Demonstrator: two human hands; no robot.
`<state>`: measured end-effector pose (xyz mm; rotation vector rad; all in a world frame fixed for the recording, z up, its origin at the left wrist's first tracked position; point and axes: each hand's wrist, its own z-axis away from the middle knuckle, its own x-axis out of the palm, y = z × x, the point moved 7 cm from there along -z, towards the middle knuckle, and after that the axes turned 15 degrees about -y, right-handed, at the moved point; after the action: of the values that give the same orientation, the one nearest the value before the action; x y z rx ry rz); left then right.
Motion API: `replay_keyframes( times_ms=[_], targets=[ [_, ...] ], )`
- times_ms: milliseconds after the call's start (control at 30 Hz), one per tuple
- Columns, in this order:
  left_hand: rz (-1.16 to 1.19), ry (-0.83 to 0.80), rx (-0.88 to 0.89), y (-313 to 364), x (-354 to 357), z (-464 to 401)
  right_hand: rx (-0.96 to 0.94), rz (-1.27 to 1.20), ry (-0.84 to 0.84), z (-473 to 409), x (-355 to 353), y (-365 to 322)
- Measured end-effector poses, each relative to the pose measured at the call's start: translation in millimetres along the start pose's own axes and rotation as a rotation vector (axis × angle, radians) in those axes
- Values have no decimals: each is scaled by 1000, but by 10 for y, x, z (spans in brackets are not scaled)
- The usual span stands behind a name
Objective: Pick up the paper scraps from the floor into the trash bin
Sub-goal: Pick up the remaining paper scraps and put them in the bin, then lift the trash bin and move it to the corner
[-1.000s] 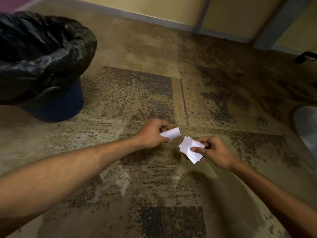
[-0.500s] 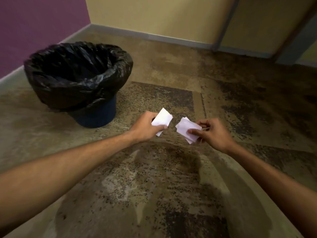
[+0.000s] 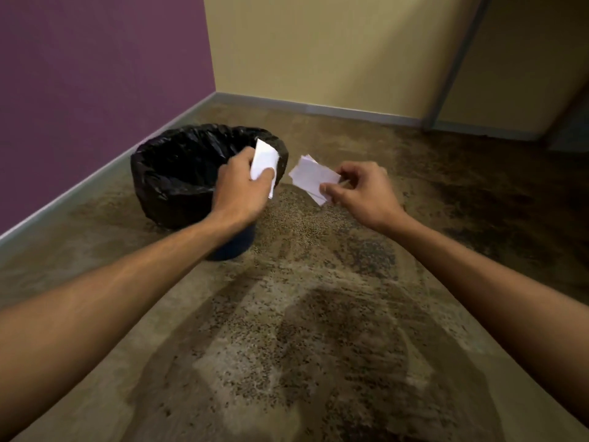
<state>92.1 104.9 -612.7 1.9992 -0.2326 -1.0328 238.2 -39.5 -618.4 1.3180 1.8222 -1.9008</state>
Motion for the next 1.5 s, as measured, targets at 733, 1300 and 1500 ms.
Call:
replay_keyframes(
  times_ms=[733,1300,1500],
  targets=[
    [-96,102,-284,-907,-947,-341,-42,247,-181,-1403,673,-958],
    [332,208,-721,-1964,-1156,-139,395,-103,-196,-1509,979,-83],
    [538,232,-700,-1851,-1139,-123,426,-437,-148,-1508,1017,81]
  ],
)
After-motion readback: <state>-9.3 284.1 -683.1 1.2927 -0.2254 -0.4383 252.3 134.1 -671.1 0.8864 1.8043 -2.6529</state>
